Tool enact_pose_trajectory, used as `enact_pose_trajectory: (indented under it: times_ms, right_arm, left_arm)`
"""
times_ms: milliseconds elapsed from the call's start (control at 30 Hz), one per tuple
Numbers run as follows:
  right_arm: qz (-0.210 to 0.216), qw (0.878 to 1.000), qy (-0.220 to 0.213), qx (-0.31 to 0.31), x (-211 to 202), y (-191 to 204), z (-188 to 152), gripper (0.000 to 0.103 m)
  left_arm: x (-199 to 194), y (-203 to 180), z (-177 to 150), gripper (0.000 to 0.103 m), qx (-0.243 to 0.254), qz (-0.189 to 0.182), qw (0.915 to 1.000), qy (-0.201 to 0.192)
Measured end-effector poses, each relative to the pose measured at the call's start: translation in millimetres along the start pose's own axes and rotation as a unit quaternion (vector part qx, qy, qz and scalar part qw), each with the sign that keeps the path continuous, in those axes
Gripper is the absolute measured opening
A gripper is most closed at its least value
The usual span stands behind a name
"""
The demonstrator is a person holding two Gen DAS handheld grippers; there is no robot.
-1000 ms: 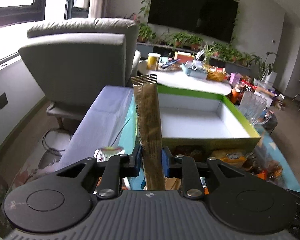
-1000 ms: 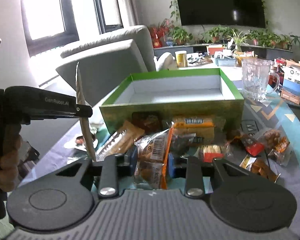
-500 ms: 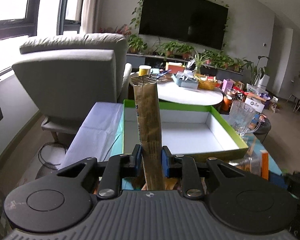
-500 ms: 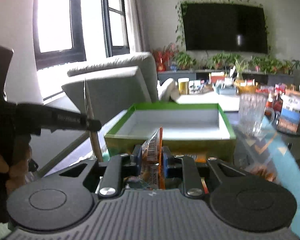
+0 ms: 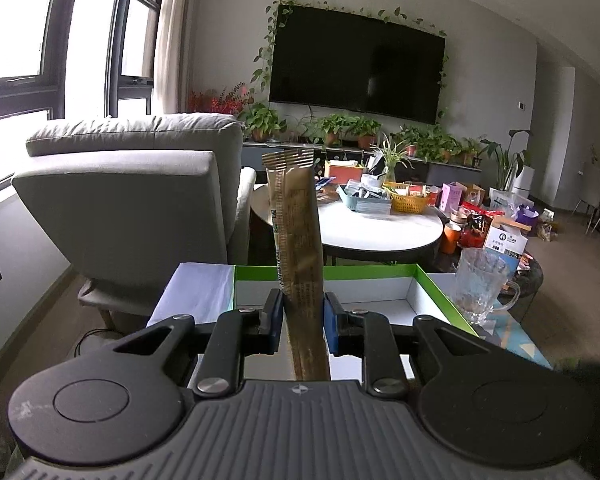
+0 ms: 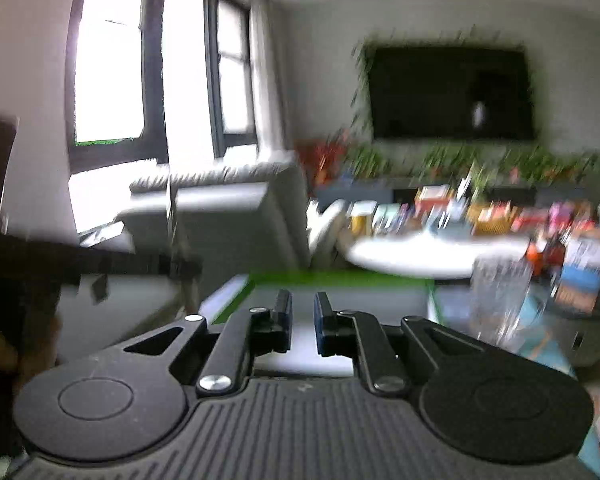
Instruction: Organize snacks
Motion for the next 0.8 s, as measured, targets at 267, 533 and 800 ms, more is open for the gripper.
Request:
enact_pose_trajectory:
  times_ms: [267, 533, 800]
  right_arm:
    - [-0.007, 0.994, 0.106, -0.015, -18.0, -13.8, -79.3, 0.085]
    - [0.032, 0.984, 0.163, -0.069, -13.8, 0.8, -106.1, 0.085]
    - [0.014, 0.985, 0.163, -0.046, -7.3, 2.9, -114.2, 0.085]
  left_arm:
    - [11.8, 8.0, -10.0, 0.02, -0.009, 0.002, 0.9997, 0.021]
    - [14.0, 4.1, -17.0, 0.02, -0.01, -0.009, 0.9993, 0.034]
    - [13.0, 13.3, -22.4, 0.02, -0.014, 0.005, 0.9989, 0.044]
Point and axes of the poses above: each gripper's, at about its wrist camera, not at the fingertips, and x roughly the way its jaws point, y to its left, z to its top, the point moved 4 cm from there along x, roughly the way its jaws point, and after that the axes turned 3 degrees about -z, right-handed, at the moved point
